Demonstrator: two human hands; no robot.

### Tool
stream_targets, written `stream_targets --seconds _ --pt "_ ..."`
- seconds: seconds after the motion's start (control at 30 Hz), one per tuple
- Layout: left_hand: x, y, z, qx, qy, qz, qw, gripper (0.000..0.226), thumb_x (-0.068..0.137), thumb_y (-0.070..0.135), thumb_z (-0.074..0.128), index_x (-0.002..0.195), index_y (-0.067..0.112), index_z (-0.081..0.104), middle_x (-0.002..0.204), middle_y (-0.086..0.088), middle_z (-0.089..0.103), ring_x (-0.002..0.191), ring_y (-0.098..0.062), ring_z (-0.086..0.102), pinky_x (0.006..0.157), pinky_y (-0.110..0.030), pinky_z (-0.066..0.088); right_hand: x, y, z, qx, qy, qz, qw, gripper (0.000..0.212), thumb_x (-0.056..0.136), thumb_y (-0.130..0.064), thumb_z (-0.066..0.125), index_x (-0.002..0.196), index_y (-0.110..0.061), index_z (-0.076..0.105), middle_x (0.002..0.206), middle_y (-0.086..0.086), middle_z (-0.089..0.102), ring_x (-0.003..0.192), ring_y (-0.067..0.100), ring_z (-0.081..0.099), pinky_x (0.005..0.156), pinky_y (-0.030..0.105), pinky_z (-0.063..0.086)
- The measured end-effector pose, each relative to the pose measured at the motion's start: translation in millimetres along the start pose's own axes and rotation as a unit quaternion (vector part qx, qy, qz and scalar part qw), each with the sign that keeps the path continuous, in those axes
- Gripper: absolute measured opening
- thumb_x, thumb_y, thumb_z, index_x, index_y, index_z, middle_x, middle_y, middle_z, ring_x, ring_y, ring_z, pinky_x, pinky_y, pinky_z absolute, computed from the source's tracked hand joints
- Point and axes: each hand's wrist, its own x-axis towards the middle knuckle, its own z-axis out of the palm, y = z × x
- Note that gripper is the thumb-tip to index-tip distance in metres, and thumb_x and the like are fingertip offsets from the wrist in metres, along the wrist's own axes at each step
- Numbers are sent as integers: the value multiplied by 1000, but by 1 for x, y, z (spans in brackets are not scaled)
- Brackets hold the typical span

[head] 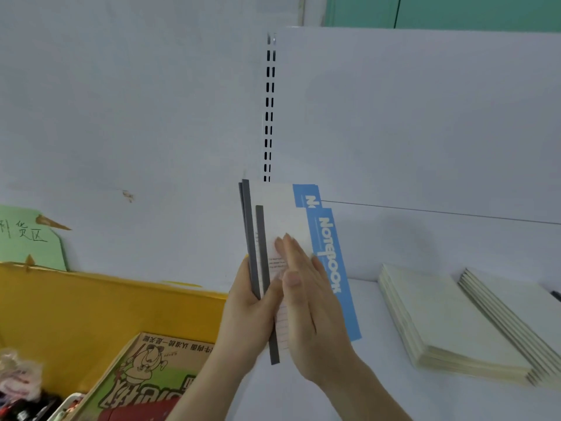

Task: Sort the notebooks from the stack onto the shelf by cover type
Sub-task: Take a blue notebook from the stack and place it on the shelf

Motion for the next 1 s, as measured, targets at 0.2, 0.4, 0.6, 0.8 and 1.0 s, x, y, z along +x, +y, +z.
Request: stream_targets --seconds 0.2,0.4,0.6,0.8,1.0 --pt "10 -2 -22 11 66 7 998 11 99 34 58 102 26 64 91 4 75 85 -14 71 75 -38 57 -13 33 -32 -247 -85 -153 953 71 96 -63 35 152 -19 34 164 -5 14 152 16 6 120 51 19" --pt "10 -2 -29 -62 65 -59 994 25 97 44 53 102 24 66 94 -1 77 89 -22 74 81 -56 60 -13 47 -37 -408 -133 -189 883 81 86 -80 35 148 -28 40 164 2 13 151 28 7 113 62 24" --pt "4 -4 -35 -95 6 -44 994 27 94 31 62 121 26 64 114 -1 75 107 -23 71 91 -56 56 0 44 -30 -408 -122 -186 885 69 95 -69 31 151 -29 35 164 3 13 151 30 7 113 62 26" --pt "2 -9 -51 -100 7 -41 994 26 99 30 56 124 32 61 120 3 72 113 -20 68 94 -53 55 -6 45 -27 -314 -110 -147 932 69 99 -64 27 155 -24 24 165 2 7 152 23 4 120 51 18" --pt "6 -12 -73 -104 45 -76 991 27 100 33 54 127 35 54 110 -1 73 95 -29 73 53 -44 60 -3 76 -52 -333 -233 -37 913 73 81 -32 19 153 -24 29 163 -5 12 151 16 3 120 41 20"
